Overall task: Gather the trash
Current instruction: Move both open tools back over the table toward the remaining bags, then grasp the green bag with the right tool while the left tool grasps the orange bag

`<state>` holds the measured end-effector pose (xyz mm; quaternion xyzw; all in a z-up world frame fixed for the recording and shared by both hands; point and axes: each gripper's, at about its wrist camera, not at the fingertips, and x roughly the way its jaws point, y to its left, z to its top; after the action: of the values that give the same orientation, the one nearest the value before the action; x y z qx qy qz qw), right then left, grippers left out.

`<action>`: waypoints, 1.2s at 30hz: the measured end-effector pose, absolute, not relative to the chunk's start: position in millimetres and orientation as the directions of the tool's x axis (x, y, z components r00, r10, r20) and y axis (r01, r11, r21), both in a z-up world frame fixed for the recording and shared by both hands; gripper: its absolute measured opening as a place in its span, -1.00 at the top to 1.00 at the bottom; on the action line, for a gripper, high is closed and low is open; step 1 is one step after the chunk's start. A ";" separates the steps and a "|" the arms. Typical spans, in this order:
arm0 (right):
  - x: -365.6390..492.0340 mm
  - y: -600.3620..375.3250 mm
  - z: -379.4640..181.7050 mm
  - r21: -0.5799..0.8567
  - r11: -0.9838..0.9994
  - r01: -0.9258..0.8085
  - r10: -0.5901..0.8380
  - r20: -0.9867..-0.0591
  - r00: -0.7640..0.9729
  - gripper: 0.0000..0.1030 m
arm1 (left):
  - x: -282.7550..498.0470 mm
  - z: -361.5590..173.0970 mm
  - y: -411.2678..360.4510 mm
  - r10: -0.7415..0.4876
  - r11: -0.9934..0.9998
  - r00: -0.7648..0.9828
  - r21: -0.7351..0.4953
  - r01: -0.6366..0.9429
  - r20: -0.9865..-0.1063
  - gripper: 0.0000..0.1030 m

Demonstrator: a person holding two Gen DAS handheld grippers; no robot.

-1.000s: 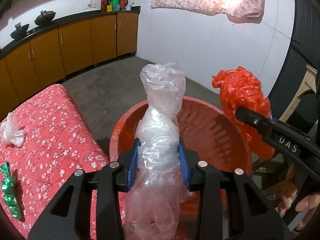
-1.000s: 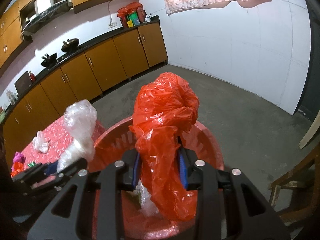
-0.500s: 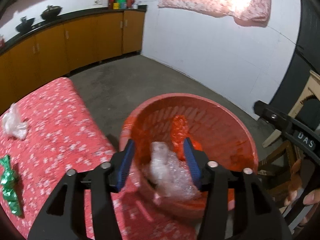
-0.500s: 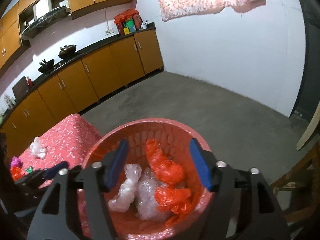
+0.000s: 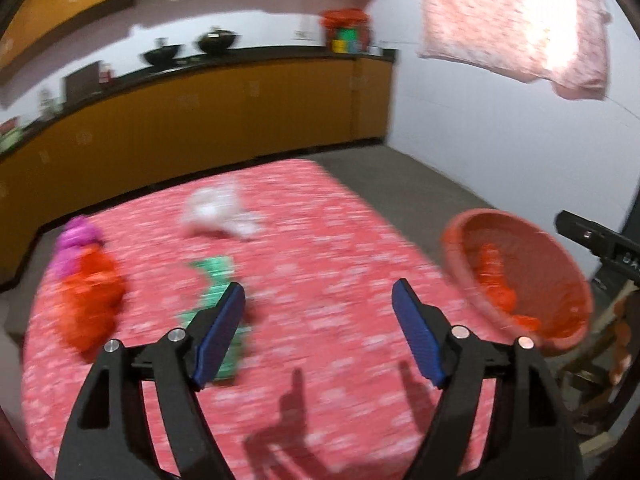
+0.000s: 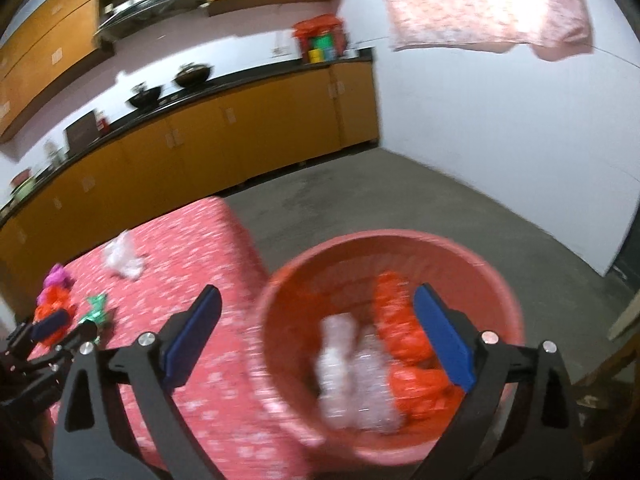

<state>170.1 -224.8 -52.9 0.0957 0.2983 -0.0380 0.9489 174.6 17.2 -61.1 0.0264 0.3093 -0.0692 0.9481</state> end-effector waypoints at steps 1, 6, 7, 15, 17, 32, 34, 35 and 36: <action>174.3 -209.7 -52.5 0.157 0.983 0.099 0.010 -0.576 0.818 -0.84 | 172.4 -60.6 27.9 -0.091 0.992 0.804 0.015 0.124 -0.588 -0.49; 189.7 -139.7 -54.3 0.168 0.985 -0.027 0.122 -0.587 0.800 -0.83 | 164.2 -62.0 107.6 0.073 0.997 0.812 0.043 -0.059 -0.578 -0.52; 192.0 -128.4 -55.0 0.175 0.984 -0.044 0.140 -0.589 0.796 -0.83 | 162.9 -63.6 126.1 0.111 0.993 0.806 0.042 -0.106 -0.581 -0.53; 221.9 -18.4 -74.3 0.195 0.960 -0.200 0.280 -0.661 0.697 -0.61 | 159.1 -70.8 204.2 0.229 0.964 0.770 0.027 -0.266 -0.595 -0.53; 225.2 2.7 -81.5 0.197 0.955 -0.221 0.296 -0.676 0.675 -0.57 | 158.0 -72.3 216.1 0.243 0.958 0.767 0.024 -0.285 -0.594 -0.53; 255.6 62.8 -125.3 0.086 0.963 -0.256 0.225 -0.779 0.586 0.17 | 179.7 -75.6 234.2 0.194 0.963 0.773 -0.031 -0.266 -0.604 -0.67; 255.1 60.1 -129.8 0.078 0.961 -0.267 0.223 -0.790 0.571 0.39 | 189.5 -76.9 228.5 0.182 0.968 0.769 -0.026 -0.250 -0.613 -0.67; 254.8 57.4 -129.9 0.080 0.961 -0.266 0.224 -0.788 0.573 0.41 | 193.6 -78.7 224.6 0.179 0.969 0.767 -0.022 -0.244 -0.616 -0.68; 254.0 52.0 -128.8 0.083 0.962 -0.259 0.223 -0.786 0.576 0.43 | 198.3 -79.1 221.9 0.177 0.971 0.765 -0.017 -0.239 -0.620 -0.69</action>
<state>254.0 52.0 -128.8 -0.0202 0.4398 0.1356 0.8876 198.3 221.9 -79.1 -0.0472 0.3247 0.1108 0.9381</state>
